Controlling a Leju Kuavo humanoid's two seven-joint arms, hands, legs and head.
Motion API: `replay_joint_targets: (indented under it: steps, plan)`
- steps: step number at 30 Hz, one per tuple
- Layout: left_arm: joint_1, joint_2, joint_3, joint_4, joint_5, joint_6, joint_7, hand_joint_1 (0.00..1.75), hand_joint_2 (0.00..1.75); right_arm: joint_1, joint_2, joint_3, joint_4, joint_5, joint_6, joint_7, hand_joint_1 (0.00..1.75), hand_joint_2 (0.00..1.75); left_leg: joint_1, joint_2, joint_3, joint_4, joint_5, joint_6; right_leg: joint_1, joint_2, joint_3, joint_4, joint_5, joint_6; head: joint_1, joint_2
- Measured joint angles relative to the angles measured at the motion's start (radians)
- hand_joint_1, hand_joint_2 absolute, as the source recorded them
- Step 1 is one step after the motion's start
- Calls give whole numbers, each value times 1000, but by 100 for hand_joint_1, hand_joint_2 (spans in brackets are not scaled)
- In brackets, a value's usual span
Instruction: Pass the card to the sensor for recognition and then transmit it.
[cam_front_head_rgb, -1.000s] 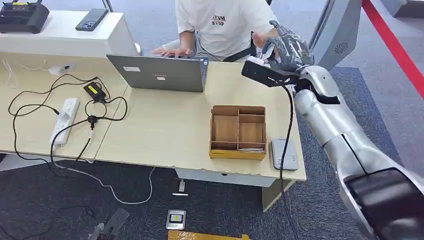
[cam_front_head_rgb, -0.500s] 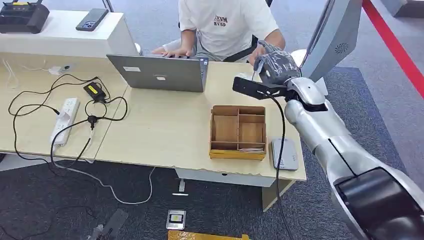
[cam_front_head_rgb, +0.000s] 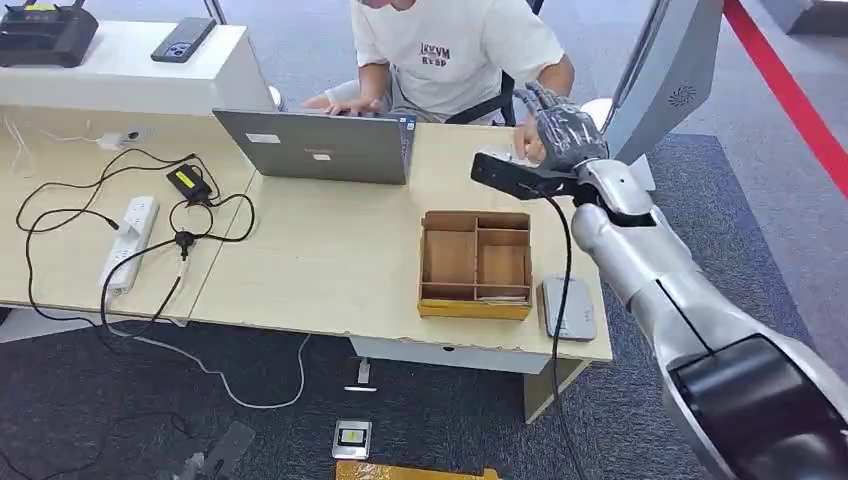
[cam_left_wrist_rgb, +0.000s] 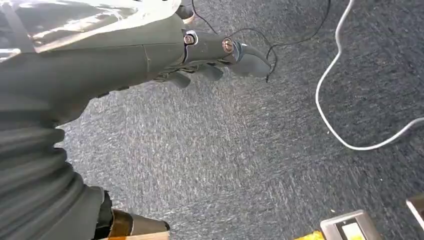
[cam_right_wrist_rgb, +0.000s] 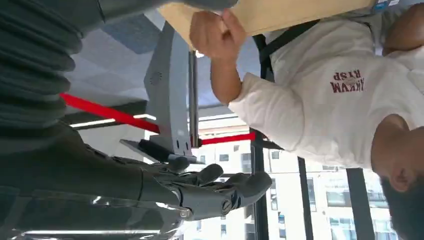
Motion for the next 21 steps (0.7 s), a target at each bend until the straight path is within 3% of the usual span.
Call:
replay_joint_targets:
  steps: [7, 8, 11, 15, 21]
  plan:
    - [3, -1, 0, 0, 2, 5, 0, 0, 175, -2, -11, -27, -2, -76, -1, -39, 0, 0, 0, 0, 0, 0, 0, 0, 0, 0, 0, 0, 0, 0, 0, 0]
    - [4, -2, 0, 0, 7, 7, 0, 0, 175, -2, -13, -36, -4, -108, 10, -58, 0, 175, 0, 0, 0, 0, 0, 0, 0, 0, 0, 0, 0, 0, 0, 0]
    - [9, -3, 0, 0, 19, 16, -4, 0, 175, 5, -25, -71, -37, -233, 126, -117, 0, 175, 0, 0, 0, 0, 0, 0, 0, 0, 0, 0, 0, 0, 0, 0]
    - [22, -6, 1, 0, 41, 27, -22, 0, 175, 80, -72, -106, -178, -363, 278, -64, 0, 175, 0, 0, 0, 0, 0, 0, 0, 0, 0, -1, 0, 0, 0, 0]
    - [45, -6, 5, 0, 60, 31, -35, 0, 175, 259, -153, -141, -428, -449, 301, 30, 0, 175, 0, 0, 0, 0, 0, 0, 0, 0, 0, -1, 0, 0, 0, 0]
